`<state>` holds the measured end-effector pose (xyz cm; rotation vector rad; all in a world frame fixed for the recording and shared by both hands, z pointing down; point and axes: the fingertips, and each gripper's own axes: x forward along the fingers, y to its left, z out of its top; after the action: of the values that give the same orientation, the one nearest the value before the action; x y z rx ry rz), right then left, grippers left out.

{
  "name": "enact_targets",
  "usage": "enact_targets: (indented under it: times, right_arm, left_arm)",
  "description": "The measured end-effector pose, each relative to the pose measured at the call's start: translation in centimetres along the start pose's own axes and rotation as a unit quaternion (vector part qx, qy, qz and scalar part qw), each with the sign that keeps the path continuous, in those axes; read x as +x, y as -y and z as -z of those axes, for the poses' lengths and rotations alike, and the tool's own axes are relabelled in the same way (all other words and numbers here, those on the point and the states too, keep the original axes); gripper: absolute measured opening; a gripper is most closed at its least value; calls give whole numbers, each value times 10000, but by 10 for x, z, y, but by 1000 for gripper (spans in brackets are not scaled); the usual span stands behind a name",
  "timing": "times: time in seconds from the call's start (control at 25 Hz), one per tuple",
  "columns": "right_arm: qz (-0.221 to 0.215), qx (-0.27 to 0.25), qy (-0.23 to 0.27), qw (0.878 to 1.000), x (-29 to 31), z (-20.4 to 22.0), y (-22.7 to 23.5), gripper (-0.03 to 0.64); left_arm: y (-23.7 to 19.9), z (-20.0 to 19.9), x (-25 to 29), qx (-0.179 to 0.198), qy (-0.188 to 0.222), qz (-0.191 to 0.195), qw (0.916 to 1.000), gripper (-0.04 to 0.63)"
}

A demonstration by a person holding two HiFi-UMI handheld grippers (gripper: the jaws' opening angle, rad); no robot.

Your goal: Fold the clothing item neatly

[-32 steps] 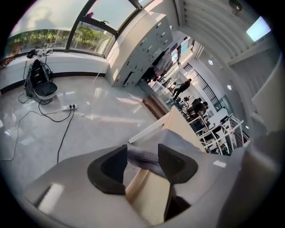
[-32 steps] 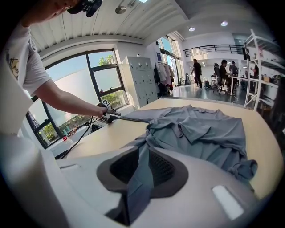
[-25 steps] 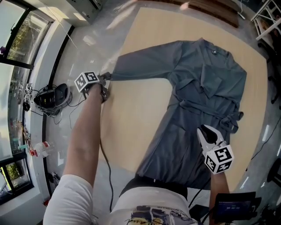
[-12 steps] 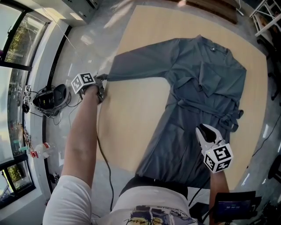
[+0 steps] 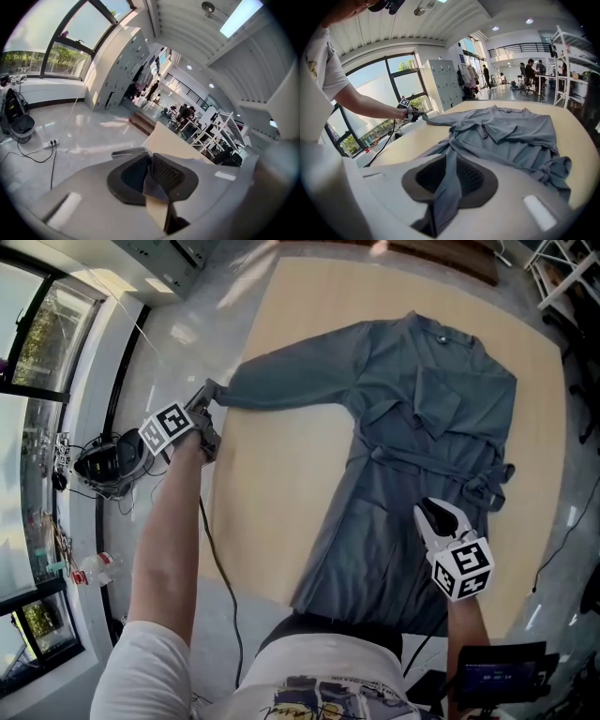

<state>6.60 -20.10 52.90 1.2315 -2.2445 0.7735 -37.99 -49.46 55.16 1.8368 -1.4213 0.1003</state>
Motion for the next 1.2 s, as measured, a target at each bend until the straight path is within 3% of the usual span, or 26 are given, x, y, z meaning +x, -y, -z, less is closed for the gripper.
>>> enact_targets:
  times: [0.24,0.48,0.92,1.2]
  right_arm:
    - [76,91,43,9999,-13,7,6,60]
    - [192,211,140,9995,-28,12,16,60]
    - [367,540,256,9975,-53,31,29,60]
    - [543,763,376,9949,-66,43,44,58]
  left_arm:
    - [55,-26,-6,281,529,491,9970,44]
    - [118,-37,-2,433,785,949,9914,43]
    - [252,-13,25,394,685,1915,9783,43]
    - [342,25,52,317,489,2510,9662,43]
